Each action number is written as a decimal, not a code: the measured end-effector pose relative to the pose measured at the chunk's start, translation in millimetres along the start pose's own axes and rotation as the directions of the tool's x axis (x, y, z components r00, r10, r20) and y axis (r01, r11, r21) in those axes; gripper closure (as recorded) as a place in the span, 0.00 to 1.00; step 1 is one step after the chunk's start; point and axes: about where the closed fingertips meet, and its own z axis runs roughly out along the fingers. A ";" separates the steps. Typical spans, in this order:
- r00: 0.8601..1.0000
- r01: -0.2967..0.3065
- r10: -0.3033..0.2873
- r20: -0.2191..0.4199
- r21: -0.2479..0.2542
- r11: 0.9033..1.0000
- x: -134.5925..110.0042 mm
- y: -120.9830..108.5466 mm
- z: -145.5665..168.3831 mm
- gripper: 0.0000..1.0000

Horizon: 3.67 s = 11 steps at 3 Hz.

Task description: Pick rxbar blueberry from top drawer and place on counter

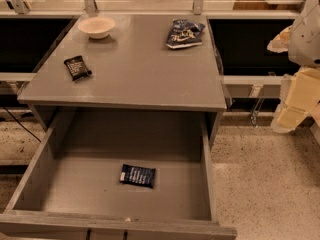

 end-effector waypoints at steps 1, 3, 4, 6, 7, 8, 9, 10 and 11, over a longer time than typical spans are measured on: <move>1.000 0.000 0.000 0.000 0.000 1.000 0.0 0.0 0.0 0.00; 1.000 -0.006 0.006 0.006 -0.015 1.000 -0.8 -0.6 11.3 0.00; 1.000 -0.006 0.007 0.023 -0.056 0.998 0.5 -1.0 34.5 0.00; 0.998 0.059 -0.054 0.037 -0.171 0.984 -2.9 7.9 88.0 0.00; 0.998 0.059 -0.054 0.038 -0.171 0.984 -2.9 8.0 88.0 0.00; 0.993 0.094 -0.079 0.087 -0.191 0.977 -5.4 25.4 85.3 0.00; 0.988 0.122 -0.097 0.118 -0.222 0.967 0.8 62.3 91.0 0.00; 0.988 0.122 -0.097 0.118 -0.222 0.967 0.8 62.3 91.0 0.00; 0.991 0.109 -0.089 0.103 -0.212 0.971 -2.9 59.0 106.2 0.00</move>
Offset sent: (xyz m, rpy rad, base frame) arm 0.0077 0.0031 -0.0259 0.0208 0.0486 -0.0007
